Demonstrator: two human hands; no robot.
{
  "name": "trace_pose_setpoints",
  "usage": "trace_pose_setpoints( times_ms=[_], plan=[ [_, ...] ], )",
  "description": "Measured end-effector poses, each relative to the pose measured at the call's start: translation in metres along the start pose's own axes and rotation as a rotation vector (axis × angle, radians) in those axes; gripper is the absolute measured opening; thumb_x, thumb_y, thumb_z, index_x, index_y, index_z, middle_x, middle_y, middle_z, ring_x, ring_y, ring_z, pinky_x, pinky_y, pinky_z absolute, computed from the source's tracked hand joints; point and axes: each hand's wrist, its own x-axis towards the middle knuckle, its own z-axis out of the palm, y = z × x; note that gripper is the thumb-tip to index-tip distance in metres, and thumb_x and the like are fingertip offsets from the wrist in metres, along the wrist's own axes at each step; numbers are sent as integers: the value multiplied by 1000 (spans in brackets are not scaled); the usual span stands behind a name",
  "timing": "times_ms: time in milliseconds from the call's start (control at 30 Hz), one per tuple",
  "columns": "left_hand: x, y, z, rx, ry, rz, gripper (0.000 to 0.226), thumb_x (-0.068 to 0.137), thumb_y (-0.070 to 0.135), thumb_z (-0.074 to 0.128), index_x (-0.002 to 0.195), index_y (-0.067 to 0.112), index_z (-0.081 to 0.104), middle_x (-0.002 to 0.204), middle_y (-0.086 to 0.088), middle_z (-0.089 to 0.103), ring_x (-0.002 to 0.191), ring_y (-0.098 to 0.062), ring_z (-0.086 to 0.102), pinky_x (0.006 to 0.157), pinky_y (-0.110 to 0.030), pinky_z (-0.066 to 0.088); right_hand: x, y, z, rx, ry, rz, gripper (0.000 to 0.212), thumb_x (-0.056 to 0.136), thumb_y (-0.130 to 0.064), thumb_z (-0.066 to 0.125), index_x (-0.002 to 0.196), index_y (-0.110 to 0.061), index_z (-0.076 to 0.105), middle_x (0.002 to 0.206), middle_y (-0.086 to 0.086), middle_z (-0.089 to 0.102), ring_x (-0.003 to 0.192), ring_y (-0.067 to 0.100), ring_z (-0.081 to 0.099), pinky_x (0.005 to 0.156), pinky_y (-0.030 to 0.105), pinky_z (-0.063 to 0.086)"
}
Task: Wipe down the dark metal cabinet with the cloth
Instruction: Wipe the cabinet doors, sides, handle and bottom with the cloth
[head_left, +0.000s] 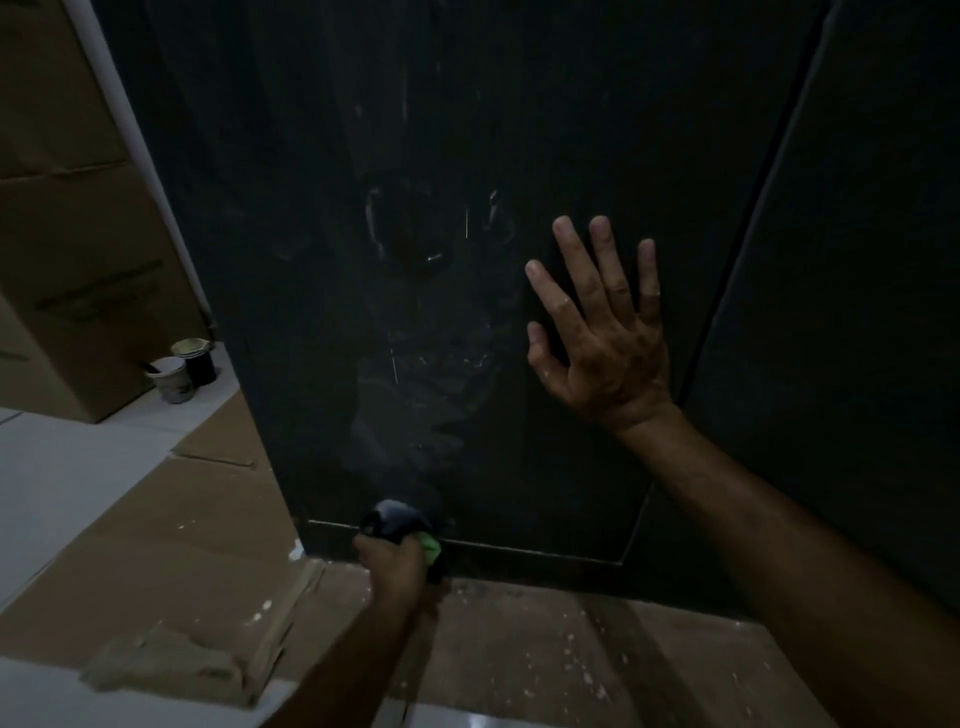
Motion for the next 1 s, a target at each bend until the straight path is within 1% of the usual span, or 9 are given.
trace_pose_setpoints(
  times_ms=[233, 400, 500, 567, 633, 700, 867, 933, 1000],
  plan=[
    [65, 16, -50, -29, 293, -43, 68, 97, 6, 62, 156, -2, 29, 157, -31, 38, 141, -48, 44, 120, -54, 37, 2, -1, -3, -9, -24, 0, 53, 98, -33, 55, 148, -14, 48, 161, 19, 36, 152, 39, 25, 122, 63, 13],
    [-27, -30, 45, -204, -255, -64, 52, 97, -6, 58, 143, 12, 42, 127, -27, 61, 106, -46, 66, 79, -45, 61, 3, -2, -5, -17, -19, -1, 52, 98, -34, 56, 145, -14, 50, 159, 20, 39, 150, 41, 29, 123, 63, 13],
    [-15, -24, 35, -199, -223, -106, 41, 101, 5, 61, 137, 20, 48, 117, -18, 64, 89, -32, 70, 55, -38, 61, 3, 0, -5, -6, -18, -3, 51, 98, -33, 56, 144, -13, 52, 158, 21, 39, 150, 41, 29, 122, 63, 13],
    [12, -17, 10, -117, -55, -59, 34, 103, 10, 59, 136, 12, 54, 120, -18, 65, 91, -27, 67, 62, -35, 56, 3, 0, -5, -7, -23, -3, 51, 97, -33, 57, 144, -13, 53, 158, 20, 39, 150, 41, 28, 122, 63, 13],
    [28, -21, -4, 39, 54, -23, 39, 102, 14, 59, 139, 2, 54, 128, -24, 62, 112, -41, 65, 86, -46, 56, 4, 1, -4, -12, -26, -7, 52, 96, -33, 57, 144, -13, 51, 158, 20, 39, 150, 41, 28, 122, 63, 13],
    [3, -22, 11, 86, 27, -59, 46, 101, 20, 60, 140, -2, 51, 136, -29, 59, 121, -45, 61, 101, -54, 51, 4, -1, -3, -21, -31, -5, 54, 96, -34, 56, 145, -14, 48, 159, 21, 38, 151, 41, 27, 122, 63, 13],
    [-70, -29, 89, -240, -358, -86, 25, 94, -10, 48, 113, -3, 63, 96, -34, 66, 56, -28, 69, 48, -34, 55, 4, 0, -4, -4, -34, -8, 53, 97, -33, 56, 146, -13, 49, 159, 20, 38, 152, 39, 26, 123, 62, 12],
    [-61, -30, 82, -233, -320, -91, 21, 95, -8, 50, 108, 0, 64, 96, -34, 67, 64, -35, 69, 54, -40, 56, 4, 0, -6, -2, -37, -9, 53, 96, -33, 57, 145, -13, 51, 159, 20, 38, 151, 39, 27, 123, 62, 13],
    [-28, -36, 59, -233, -119, -89, 20, 97, -3, 54, 112, 2, 66, 109, -35, 68, 88, -42, 71, 75, -52, 59, 3, -1, -7, -9, -45, -9, 53, 96, -33, 58, 145, -12, 53, 159, 20, 38, 151, 39, 28, 123, 62, 13]
  ],
)
